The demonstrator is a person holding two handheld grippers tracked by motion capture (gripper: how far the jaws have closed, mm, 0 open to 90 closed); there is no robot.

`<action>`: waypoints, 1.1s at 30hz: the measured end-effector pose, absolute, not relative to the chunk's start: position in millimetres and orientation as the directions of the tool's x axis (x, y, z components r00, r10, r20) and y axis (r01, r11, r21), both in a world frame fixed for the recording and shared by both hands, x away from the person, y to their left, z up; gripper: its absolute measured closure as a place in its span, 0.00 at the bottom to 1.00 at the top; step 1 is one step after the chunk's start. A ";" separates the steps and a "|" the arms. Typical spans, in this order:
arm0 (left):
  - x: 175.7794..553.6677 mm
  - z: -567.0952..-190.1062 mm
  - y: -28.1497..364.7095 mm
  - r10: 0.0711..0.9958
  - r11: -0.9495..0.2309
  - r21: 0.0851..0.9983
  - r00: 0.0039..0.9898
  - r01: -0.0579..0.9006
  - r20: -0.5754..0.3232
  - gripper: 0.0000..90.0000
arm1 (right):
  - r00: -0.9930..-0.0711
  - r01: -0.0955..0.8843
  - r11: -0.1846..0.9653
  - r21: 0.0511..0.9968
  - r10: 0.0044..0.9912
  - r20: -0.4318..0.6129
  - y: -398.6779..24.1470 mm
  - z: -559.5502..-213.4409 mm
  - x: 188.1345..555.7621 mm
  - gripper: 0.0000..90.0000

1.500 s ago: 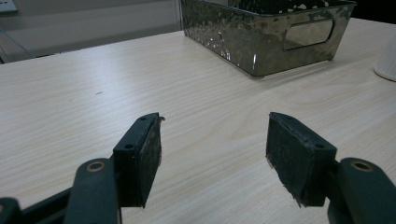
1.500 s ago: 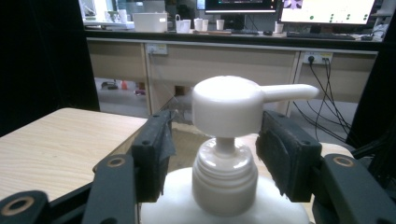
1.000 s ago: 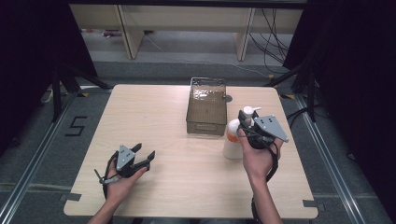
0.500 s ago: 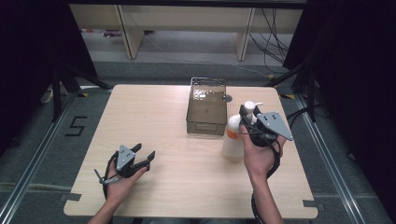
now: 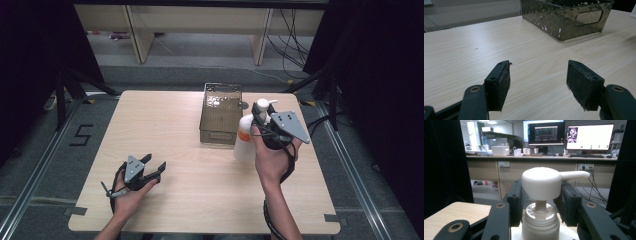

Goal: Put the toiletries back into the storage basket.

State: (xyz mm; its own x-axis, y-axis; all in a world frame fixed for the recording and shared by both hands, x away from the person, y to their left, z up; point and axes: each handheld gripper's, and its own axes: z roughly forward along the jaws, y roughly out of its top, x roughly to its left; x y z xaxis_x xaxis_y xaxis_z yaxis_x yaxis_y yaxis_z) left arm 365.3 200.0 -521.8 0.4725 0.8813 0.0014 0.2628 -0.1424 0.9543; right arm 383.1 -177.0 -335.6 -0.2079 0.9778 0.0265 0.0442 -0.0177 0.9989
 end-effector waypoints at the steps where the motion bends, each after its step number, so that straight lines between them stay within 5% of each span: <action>1: 365.3 -521.7 199.9 0.881 -0.147 0.954 0.474 0.263 0.005 0.39 | -0.209 0.038 -0.014 0.999 0.978 0.021 -174.3 -333.0 384.2 0.67; 33: 365.8 -522.3 199.9 0.878 -0.135 0.957 0.479 0.257 -0.005 0.39 | -0.217 -0.038 -0.029 0.999 0.976 0.020 -154.7 -303.1 400.8 0.67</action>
